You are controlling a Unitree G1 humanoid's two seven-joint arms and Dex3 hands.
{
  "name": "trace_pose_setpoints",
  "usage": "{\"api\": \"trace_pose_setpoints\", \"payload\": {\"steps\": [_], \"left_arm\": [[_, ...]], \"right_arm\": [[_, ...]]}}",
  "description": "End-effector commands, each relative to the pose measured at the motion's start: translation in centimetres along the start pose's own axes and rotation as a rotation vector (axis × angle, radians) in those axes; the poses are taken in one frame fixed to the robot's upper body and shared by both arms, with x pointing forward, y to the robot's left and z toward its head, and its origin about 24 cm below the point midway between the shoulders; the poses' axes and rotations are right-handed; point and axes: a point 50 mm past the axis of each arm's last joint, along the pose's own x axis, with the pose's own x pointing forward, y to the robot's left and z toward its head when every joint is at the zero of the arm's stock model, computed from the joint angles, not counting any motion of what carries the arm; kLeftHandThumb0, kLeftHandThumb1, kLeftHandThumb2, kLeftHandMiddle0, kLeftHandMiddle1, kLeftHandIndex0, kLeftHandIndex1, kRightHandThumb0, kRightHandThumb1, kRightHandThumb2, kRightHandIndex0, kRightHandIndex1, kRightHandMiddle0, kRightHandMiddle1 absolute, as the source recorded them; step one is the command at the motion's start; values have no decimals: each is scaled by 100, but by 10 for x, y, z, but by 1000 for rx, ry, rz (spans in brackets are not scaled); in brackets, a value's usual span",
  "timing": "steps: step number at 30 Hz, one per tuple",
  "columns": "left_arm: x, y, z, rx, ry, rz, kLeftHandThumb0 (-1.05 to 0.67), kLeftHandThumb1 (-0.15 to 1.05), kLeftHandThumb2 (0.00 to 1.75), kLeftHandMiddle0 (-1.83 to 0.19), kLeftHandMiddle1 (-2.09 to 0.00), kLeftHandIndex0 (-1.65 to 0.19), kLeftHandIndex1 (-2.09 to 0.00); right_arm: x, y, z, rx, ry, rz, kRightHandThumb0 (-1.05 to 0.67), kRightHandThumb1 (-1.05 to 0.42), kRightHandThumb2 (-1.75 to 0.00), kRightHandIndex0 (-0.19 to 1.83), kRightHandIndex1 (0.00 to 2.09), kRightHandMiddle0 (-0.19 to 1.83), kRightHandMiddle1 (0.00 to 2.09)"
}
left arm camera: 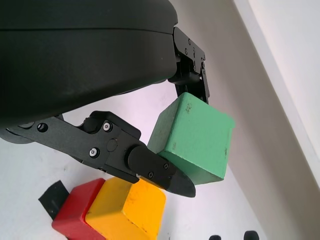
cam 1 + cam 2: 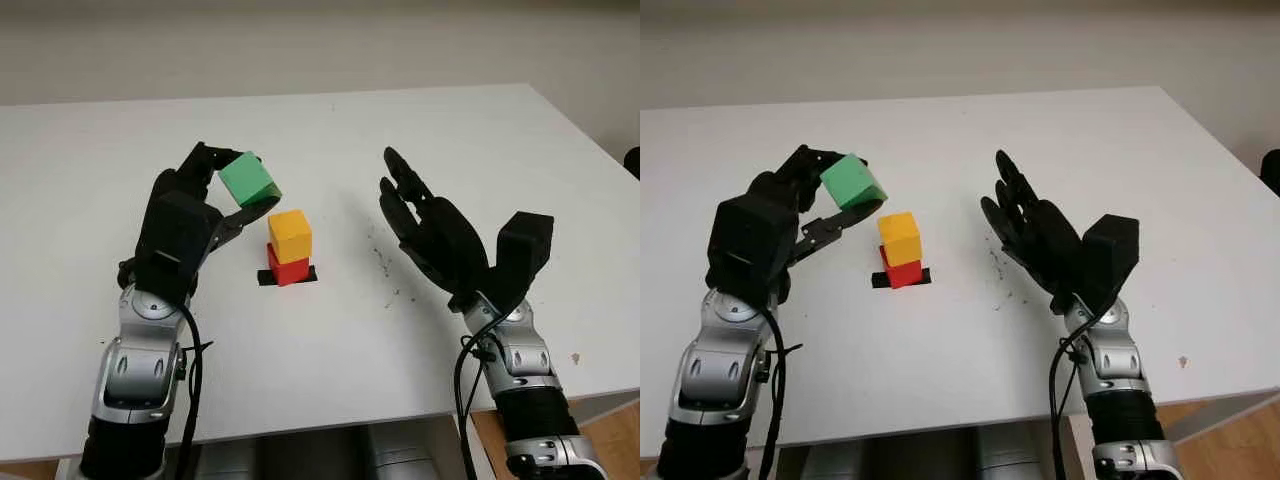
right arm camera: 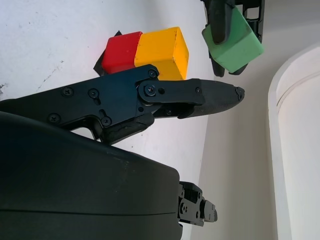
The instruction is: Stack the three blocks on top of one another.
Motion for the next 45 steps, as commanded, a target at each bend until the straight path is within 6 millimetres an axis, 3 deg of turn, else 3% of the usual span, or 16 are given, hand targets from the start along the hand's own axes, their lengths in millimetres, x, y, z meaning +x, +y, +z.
{"api": "trace_pose_setpoints", "payload": {"steps": [1,20,39,40,41,43,45], "left_arm": [[5,-3,8,3,-24,-10,-37,98,5,-17,-6,-41,-161],[1,-12,14,39,33,-189,-32,98,6,-17,-5,-37,-173],[0,-11,11,66,72,-147,-33,101,6,-12,-5,-27,-168],[0,-11,11,63,71,-146,-33,101,5,-10,-4,-23,-161],[0,-12,11,71,68,-143,-41,100,5,-3,-4,-9,-121],[0,-12,10,92,55,-140,-48,99,5,-3,-5,-12,-65],[0,-12,9,102,50,-133,-54,98,5,-3,-5,-12,-31]], "right_arm": [[1,4,0,2,-8,-5,-75,-105,-35,-17,5,-9,6],[0,9,-3,8,-23,-8,-73,-105,-35,-15,6,-6,6],[-2,10,-4,14,-23,-11,-74,-105,-35,-14,6,-6,6],[-2,10,-4,14,-24,-11,-74,-105,-35,-14,6,-6,6],[-2,10,-4,14,-26,-10,-74,-105,-35,-14,6,-6,6],[-2,10,-5,15,-26,-9,-73,-105,-35,-14,6,-6,6],[-3,10,-5,8,-25,-5,-72,-105,-36,-13,6,-6,6]]}}
